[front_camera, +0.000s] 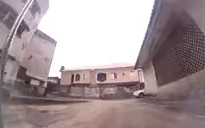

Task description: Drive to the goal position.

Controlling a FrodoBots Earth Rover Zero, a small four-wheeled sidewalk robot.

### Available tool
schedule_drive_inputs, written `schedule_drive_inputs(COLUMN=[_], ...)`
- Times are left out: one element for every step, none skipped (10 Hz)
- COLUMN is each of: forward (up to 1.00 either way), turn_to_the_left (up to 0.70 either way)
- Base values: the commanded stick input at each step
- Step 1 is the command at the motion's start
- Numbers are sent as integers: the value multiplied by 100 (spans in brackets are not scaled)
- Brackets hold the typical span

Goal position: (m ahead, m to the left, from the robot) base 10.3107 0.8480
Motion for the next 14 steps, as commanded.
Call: schedule_drive_inputs(forward=[84, 84, 84, 84, 84, 84, 84, 84, 84, 84, 84, 84, 84, 84], turn_to_the_left=[3, 3, 3, 3, 3, 3, 3, 3, 3, 3, 3, 3, 3, 3])
